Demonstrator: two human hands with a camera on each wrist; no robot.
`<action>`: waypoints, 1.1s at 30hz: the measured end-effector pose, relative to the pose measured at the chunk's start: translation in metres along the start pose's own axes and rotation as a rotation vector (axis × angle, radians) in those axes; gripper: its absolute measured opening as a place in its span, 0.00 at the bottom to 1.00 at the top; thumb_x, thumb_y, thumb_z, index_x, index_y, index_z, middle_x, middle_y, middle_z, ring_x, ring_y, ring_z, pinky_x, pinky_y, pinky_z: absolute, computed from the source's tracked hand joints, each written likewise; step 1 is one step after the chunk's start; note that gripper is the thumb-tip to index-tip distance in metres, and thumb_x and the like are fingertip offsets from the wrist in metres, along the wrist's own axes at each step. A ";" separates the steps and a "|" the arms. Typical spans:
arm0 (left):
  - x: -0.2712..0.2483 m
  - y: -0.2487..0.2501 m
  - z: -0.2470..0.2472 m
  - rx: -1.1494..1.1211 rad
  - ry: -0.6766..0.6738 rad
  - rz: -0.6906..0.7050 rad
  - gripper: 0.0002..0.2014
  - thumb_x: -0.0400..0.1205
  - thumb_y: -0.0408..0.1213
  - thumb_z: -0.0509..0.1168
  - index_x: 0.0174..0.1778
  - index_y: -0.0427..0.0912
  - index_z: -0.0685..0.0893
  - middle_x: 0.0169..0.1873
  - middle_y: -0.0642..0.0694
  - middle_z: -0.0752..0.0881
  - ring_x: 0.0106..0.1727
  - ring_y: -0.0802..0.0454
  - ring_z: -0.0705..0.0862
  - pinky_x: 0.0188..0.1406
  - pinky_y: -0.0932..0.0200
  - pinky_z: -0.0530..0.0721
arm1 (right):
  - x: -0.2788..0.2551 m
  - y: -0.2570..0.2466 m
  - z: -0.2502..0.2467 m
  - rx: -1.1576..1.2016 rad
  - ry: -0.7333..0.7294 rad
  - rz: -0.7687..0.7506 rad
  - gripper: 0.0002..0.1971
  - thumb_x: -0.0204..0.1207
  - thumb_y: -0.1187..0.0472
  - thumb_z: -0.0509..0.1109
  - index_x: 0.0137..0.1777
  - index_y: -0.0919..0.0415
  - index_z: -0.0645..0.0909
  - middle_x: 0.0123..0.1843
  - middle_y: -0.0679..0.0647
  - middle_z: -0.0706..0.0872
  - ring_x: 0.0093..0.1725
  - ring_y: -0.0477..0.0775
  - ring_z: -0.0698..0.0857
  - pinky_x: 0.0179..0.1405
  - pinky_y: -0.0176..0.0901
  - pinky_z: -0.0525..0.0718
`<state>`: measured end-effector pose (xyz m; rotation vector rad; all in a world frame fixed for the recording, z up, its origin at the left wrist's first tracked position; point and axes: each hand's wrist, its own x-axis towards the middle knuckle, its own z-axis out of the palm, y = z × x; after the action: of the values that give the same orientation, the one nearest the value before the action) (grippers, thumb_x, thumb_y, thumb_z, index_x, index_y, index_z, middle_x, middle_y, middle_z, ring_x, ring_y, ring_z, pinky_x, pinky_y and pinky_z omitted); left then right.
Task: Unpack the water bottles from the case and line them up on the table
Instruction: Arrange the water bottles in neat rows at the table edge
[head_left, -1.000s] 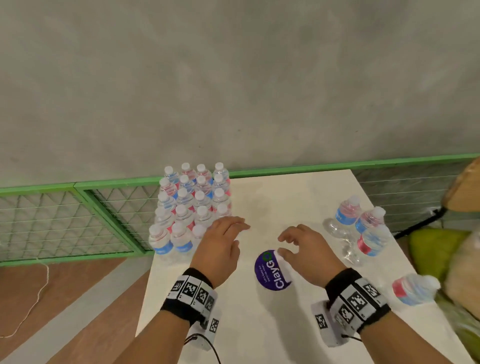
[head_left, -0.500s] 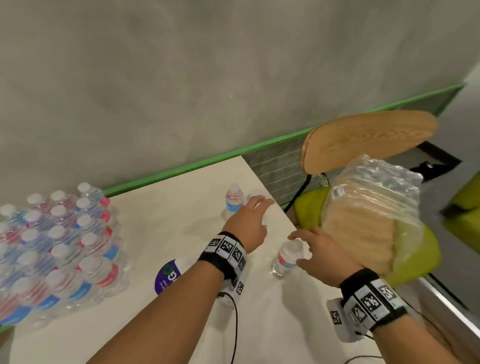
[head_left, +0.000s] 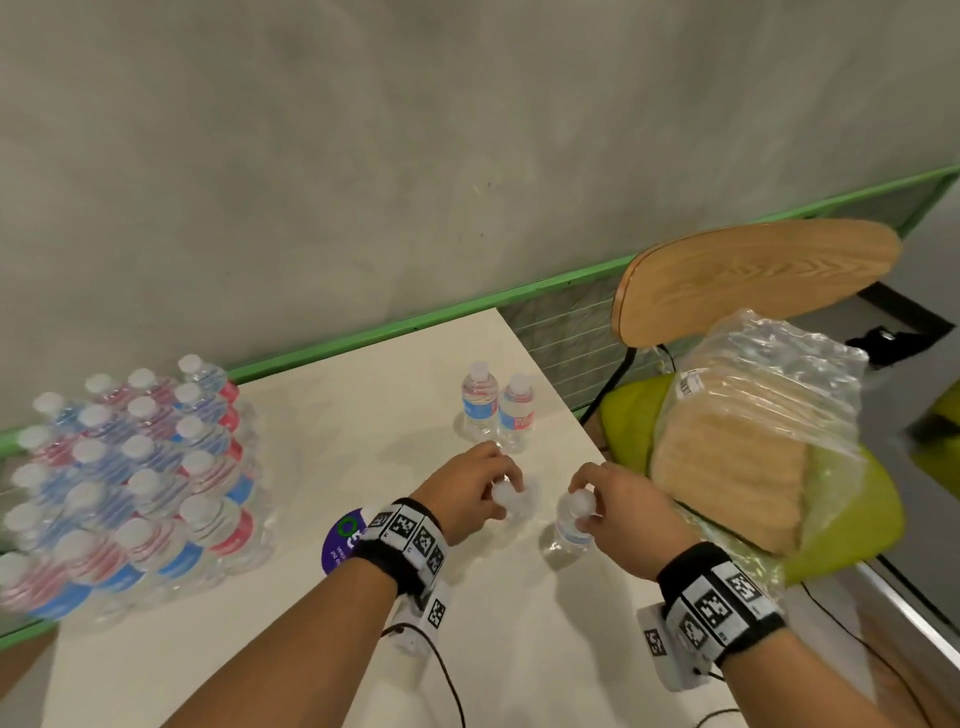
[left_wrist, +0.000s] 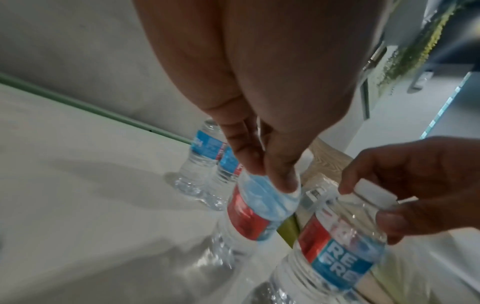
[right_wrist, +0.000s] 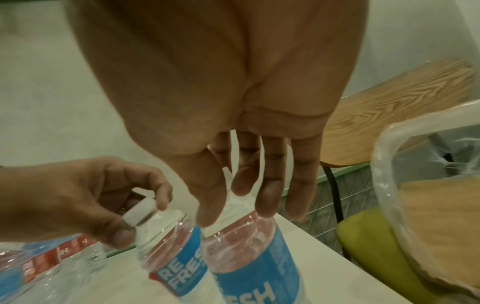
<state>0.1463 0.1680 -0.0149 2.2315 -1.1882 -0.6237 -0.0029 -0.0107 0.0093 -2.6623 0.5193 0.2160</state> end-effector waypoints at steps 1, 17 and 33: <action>-0.015 -0.005 -0.002 -0.041 0.050 -0.024 0.16 0.71 0.34 0.77 0.51 0.51 0.84 0.45 0.57 0.76 0.37 0.60 0.77 0.46 0.64 0.78 | -0.001 -0.005 0.002 -0.005 -0.011 -0.017 0.14 0.72 0.58 0.73 0.55 0.45 0.77 0.49 0.45 0.80 0.44 0.49 0.81 0.40 0.40 0.79; -0.323 -0.120 -0.030 -0.274 0.874 -0.641 0.19 0.71 0.30 0.79 0.45 0.57 0.79 0.46 0.57 0.84 0.50 0.67 0.81 0.49 0.76 0.74 | -0.036 -0.170 0.084 0.322 -0.251 -0.335 0.12 0.71 0.56 0.78 0.48 0.40 0.79 0.42 0.45 0.86 0.44 0.42 0.82 0.42 0.31 0.80; -0.360 -0.204 -0.082 -0.427 1.012 -0.904 0.13 0.77 0.41 0.74 0.56 0.49 0.82 0.46 0.48 0.85 0.47 0.51 0.83 0.40 0.61 0.76 | -0.039 -0.327 0.172 0.171 -0.398 -0.588 0.13 0.74 0.60 0.71 0.55 0.44 0.75 0.52 0.44 0.77 0.49 0.46 0.79 0.52 0.40 0.80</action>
<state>0.1375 0.5899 -0.0313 2.1152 0.4363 0.0302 0.0765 0.3510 -0.0159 -2.3890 -0.3516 0.4777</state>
